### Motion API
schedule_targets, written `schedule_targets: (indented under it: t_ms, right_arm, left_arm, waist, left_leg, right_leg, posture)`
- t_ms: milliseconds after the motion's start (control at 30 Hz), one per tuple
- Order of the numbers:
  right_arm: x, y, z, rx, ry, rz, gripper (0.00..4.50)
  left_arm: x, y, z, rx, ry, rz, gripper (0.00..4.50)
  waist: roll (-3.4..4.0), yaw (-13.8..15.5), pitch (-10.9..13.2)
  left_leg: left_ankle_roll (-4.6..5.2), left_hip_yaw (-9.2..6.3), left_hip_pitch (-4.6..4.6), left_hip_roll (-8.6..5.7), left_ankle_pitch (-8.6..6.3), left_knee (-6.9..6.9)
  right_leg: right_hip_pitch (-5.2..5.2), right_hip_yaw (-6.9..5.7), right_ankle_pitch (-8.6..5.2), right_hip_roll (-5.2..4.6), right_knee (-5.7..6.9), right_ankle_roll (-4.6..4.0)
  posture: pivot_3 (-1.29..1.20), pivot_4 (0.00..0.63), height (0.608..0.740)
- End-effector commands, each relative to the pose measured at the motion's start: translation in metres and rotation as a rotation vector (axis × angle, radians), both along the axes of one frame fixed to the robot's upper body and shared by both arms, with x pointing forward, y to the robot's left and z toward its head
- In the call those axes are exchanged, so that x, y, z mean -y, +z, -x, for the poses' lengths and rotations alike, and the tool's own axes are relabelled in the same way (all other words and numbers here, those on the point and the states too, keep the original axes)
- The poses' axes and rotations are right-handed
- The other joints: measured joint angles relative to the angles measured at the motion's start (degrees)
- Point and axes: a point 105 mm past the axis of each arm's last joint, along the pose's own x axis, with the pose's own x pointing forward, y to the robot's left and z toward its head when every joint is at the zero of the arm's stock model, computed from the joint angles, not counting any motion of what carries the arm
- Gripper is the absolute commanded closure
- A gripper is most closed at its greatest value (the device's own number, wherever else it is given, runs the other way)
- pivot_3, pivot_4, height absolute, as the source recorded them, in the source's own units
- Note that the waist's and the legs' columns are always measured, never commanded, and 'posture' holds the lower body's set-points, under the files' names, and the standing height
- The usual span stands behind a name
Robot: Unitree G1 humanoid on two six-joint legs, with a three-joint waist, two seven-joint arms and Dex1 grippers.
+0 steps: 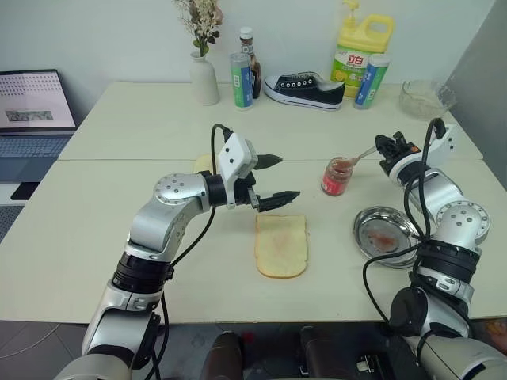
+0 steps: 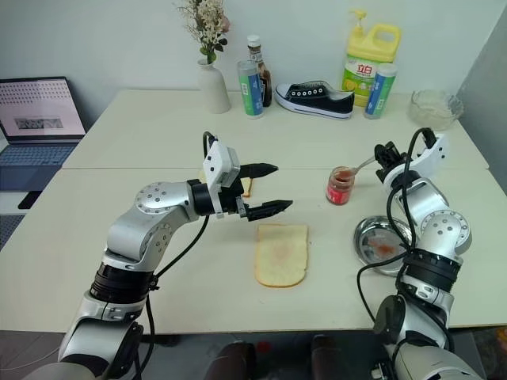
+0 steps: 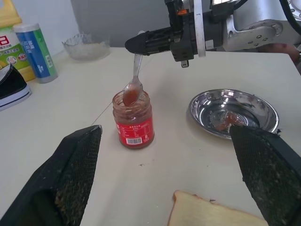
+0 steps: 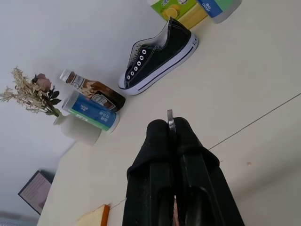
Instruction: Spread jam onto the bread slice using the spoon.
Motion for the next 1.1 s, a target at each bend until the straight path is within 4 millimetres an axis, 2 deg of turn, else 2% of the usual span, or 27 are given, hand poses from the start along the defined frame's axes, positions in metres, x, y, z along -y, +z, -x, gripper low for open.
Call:
schedule_targets:
  t_ms: [33, 267, 567, 733, 867, 933, 1100]
  right_arm:
    - [0.003, 0.029, 0.005, 0.106, -0.005, -0.063, 4.49]
    - [0.01, 0.031, 0.008, 0.128, -0.026, -0.21, 4.49]
    - [0.008, 0.037, 0.015, 0.159, -0.016, -0.244, 4.49]
    - [-0.016, 0.056, 0.024, 0.216, 0.078, -0.171, 4.49]
    - [-0.043, 0.073, 0.036, 0.258, 0.189, -0.075, 4.49]
    - [-0.063, 0.074, 0.045, 0.264, 0.274, 0.02, 4.49]
    - [-0.102, 0.066, 0.064, 0.255, 0.444, 0.079, 4.49]
  left_arm:
    - [0.002, 0.011, 0.002, 0.054, -0.017, 0.0, 0.0]
    - [0.001, 0.014, 0.004, 0.053, -0.037, -0.01, 0.0]
    - [0.001, 0.021, 0.003, 0.053, -0.061, -0.011, 0.0]
    - [-0.002, 0.024, 0.005, 0.036, -0.086, -0.005, 0.0]
    - [-0.018, 0.016, 0.015, -0.003, -0.111, -0.055, 0.0]
    - [-0.031, 0.008, 0.025, -0.04, -0.123, -0.081, 0.0]
    - [-0.056, -0.012, 0.053, -0.146, -0.125, -0.144, 0.0]
  waist:
    - [0.0, 0.0, 0.0]
    - [0.0, 0.0, 0.0]
    - [0.01, 0.0, 0.0]
    - [0.02, -0.1, 0.0]
    - [0.03, -0.3, 0.0]
    - [0.04, -0.7, 0.0]
    - [0.04, -1.2, 0.0]
  left_leg:
    - [0.0, 0.0, 0.0, 0.0, 0.0, 0.0]
    - [0.0, 0.0, -0.01, 0.0, 0.0, 0.0]
    - [0.0, 0.0, -0.01, 0.0, 0.0, 0.0]
    - [0.01, 0.0, -0.01, 0.01, 0.0, -0.02]
    - [0.01, -0.01, -0.01, 0.04, 0.0, -0.05]
    - [0.01, -0.01, -0.01, 0.05, 0.0, -0.08]
    - [0.01, -0.1, -0.05, 0.11, 0.0, -0.17]
  right_leg:
    - [0.0, 0.0, 0.0, 0.0, 0.0, 0.0]
    - [0.0, 0.0, 0.0, 0.0, 0.0, 0.0]
    - [0.0, 0.0, 0.0, 0.01, -0.01, 0.0]
    - [-0.02, 0.0, 0.0, 0.02, -0.01, 0.0]
    - [-0.04, -0.01, -0.01, 0.04, -0.01, 0.0]
    - [-0.05, 0.0, -0.01, 0.04, -0.02, 0.0]
    - [-0.08, -0.09, -0.04, 0.03, -0.04, -0.06]
  posture:
    - [0.0, 0.15, 0.74]
    - [0.0, 0.15, 0.74]
    - [0.0, 0.15, 0.74]
    - [0.0, 0.15, 0.74]
    - [0.0, 0.15, 0.74]
    - [0.0, 0.15, 0.74]
    - [0.0, 0.15, 0.74]
